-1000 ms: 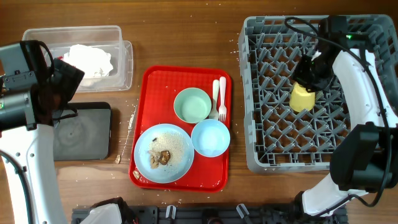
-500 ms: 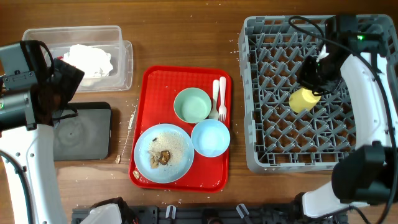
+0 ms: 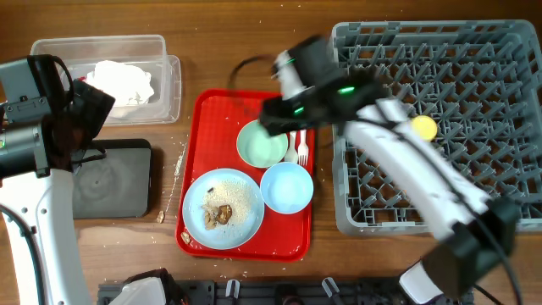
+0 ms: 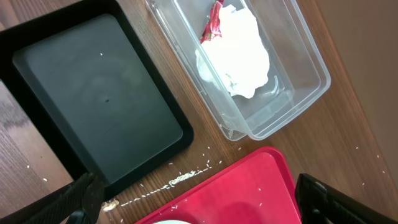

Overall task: Sort waste into correct bins and load items into the dishwasher rack
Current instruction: 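Reach the right gripper back to the green bowl on the tray, then grasp the green bowl with the right gripper and lift, then carry the green bowl to the rack's back and set it down, then move the right gripper back to the light-blue bowl on the tray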

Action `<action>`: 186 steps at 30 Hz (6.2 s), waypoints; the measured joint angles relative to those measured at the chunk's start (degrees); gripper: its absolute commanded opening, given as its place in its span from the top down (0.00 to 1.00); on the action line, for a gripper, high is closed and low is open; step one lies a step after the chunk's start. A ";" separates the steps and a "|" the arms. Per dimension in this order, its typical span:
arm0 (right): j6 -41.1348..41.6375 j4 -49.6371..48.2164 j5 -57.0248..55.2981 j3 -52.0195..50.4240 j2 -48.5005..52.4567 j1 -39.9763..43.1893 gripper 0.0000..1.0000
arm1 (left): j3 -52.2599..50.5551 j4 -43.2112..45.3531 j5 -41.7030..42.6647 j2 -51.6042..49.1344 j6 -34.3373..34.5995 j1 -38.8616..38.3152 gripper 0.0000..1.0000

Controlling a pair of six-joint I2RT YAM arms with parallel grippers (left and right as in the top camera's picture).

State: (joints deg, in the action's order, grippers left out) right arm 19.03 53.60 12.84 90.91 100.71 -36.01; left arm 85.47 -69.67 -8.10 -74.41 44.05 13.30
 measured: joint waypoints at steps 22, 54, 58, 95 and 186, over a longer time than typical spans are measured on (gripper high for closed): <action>11.89 -13.84 -20.87 0.00 20.39 -14.36 0.62 | 0.00 0.02 0.00 0.00 0.00 0.00 0.00; -9.99 6.84 22.25 24.94 7.17 42.23 0.96 | 0.00 0.00 0.00 0.00 0.00 0.00 0.00; -16.61 7.28 41.27 22.38 9.97 52.13 0.96 | 0.00 0.00 0.00 0.00 0.00 0.00 0.00; -10.27 15.82 62.38 19.67 25.42 58.80 0.96 | 0.00 0.00 0.00 0.00 0.00 0.00 0.00; 26.56 0.66 -6.78 -10.54 -0.85 -15.89 0.23 | 0.00 0.02 0.00 0.00 0.00 0.00 0.00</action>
State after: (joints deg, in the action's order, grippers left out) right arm 45.58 54.26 6.07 80.38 99.85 -51.90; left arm 85.47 -69.65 -8.10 -74.41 44.05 13.30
